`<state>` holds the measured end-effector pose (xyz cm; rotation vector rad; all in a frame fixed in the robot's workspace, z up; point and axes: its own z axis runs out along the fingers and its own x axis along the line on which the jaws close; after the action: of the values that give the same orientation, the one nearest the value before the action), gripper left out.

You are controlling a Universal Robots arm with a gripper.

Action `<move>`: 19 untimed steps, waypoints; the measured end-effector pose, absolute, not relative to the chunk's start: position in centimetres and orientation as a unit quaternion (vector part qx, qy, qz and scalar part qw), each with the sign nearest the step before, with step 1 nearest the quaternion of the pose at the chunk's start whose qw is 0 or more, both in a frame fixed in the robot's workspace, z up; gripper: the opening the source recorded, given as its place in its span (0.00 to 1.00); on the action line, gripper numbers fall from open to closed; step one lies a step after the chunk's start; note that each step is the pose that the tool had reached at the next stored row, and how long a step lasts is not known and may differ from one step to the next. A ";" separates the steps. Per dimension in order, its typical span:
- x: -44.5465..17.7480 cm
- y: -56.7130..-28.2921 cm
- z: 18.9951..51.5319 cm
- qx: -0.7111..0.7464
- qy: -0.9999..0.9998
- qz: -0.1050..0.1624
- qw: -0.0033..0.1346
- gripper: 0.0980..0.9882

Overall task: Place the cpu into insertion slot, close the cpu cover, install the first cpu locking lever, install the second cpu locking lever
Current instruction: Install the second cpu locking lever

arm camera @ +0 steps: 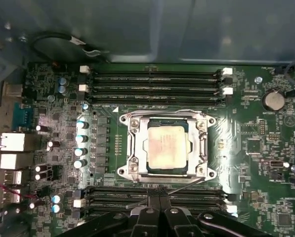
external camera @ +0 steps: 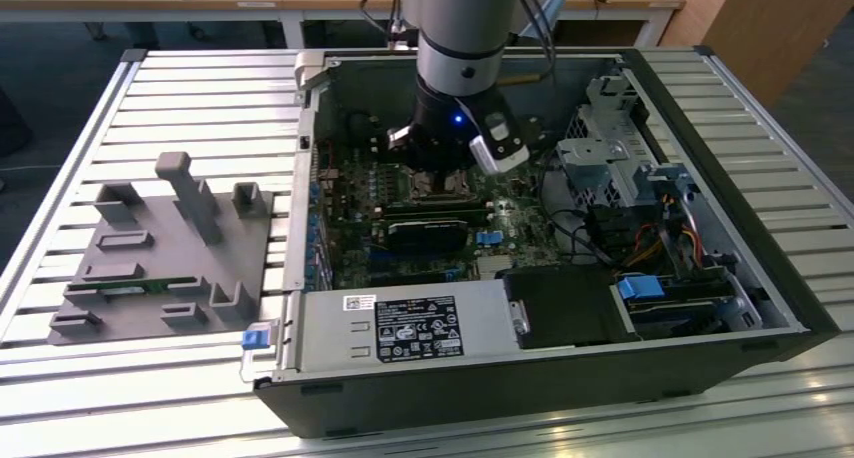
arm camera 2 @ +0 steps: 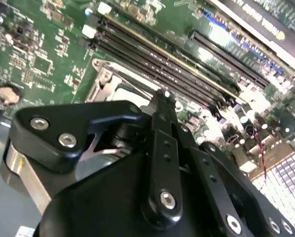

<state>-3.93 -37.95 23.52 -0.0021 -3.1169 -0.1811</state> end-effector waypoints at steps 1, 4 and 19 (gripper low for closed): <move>-3.9 -37.9 23.4 -0.001 -0.998 -0.058 0.010 0.01; -3.9 -37.9 22.8 -0.001 -0.998 -0.058 0.011 0.01; -4.9 -39.0 22.4 0.000 -0.996 -0.093 0.011 0.01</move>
<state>-4.87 -39.03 22.37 -0.0011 -3.1066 -0.2901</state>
